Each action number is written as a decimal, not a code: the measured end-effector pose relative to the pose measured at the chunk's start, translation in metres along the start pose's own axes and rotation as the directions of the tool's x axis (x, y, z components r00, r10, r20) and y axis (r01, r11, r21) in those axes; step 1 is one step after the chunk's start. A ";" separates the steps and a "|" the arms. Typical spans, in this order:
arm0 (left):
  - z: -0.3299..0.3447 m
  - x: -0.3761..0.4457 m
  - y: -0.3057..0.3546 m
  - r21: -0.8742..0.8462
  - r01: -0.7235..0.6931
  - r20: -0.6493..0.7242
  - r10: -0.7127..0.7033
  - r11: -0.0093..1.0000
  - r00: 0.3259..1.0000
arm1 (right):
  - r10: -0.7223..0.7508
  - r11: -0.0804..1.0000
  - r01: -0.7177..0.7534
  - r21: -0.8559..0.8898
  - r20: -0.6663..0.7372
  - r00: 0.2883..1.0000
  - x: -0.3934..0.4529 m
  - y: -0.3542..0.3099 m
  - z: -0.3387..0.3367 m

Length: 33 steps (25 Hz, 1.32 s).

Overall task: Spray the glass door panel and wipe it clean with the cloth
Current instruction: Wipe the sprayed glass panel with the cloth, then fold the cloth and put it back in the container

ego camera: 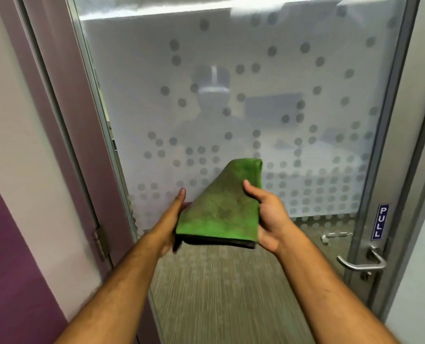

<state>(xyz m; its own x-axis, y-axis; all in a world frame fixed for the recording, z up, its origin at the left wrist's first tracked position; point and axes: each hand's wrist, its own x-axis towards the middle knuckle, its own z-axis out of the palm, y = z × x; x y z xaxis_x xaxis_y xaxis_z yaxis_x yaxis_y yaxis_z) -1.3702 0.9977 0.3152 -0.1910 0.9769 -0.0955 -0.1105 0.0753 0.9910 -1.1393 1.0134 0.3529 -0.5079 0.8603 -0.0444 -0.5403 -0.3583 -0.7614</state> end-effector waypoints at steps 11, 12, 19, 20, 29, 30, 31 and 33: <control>0.055 -0.038 -0.077 -0.404 0.034 0.109 0.011 0.914 0.994 | 0.044 0.954 -0.071 -0.291 -0.098 0.994 -0.032 0.000 -0.093; 0.058 -0.040 -0.086 -0.374 0.027 0.060 -0.005 0.927 0.998 | 0.013 0.924 -0.059 -0.377 -0.124 0.992 -0.036 0.007 -0.103; 0.056 -0.060 -0.146 -0.180 0.247 0.305 -0.185 0.952 0.934 | 0.112 0.893 -0.200 -0.402 -0.233 0.966 -0.104 0.064 -0.182; 0.058 -0.065 -0.152 -0.148 0.234 0.337 -0.173 0.961 0.926 | 0.106 0.902 -0.192 -0.386 -0.231 0.967 -0.117 0.069 -0.189; 0.146 -0.118 -0.199 -0.401 0.333 0.213 -0.266 0.854 0.940 | -0.295 0.853 0.086 -0.515 -0.341 0.893 -0.211 0.066 -0.229; 0.159 -0.130 -0.204 -0.407 0.375 0.225 -0.307 0.833 0.925 | -0.298 0.868 0.078 -0.490 -0.388 0.872 -0.222 0.065 -0.234; 0.173 -0.142 -0.209 -0.399 0.395 0.238 -0.323 0.827 0.916 | -0.287 0.883 0.065 -0.465 -0.425 0.858 -0.236 0.064 -0.240; 0.206 -0.170 -0.215 -0.335 0.373 0.236 -0.306 0.866 0.922 | -0.199 0.925 -0.009 -0.380 -0.504 0.841 -0.269 0.058 -0.254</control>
<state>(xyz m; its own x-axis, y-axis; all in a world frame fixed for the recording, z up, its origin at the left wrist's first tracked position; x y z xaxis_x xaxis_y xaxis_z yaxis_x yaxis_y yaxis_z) -1.1128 0.8566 0.1374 0.0881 0.9253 -0.3690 -0.4933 0.3623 0.7908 -0.8637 0.8529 0.1568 0.0185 0.9772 -0.2117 -0.2400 -0.2012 -0.9497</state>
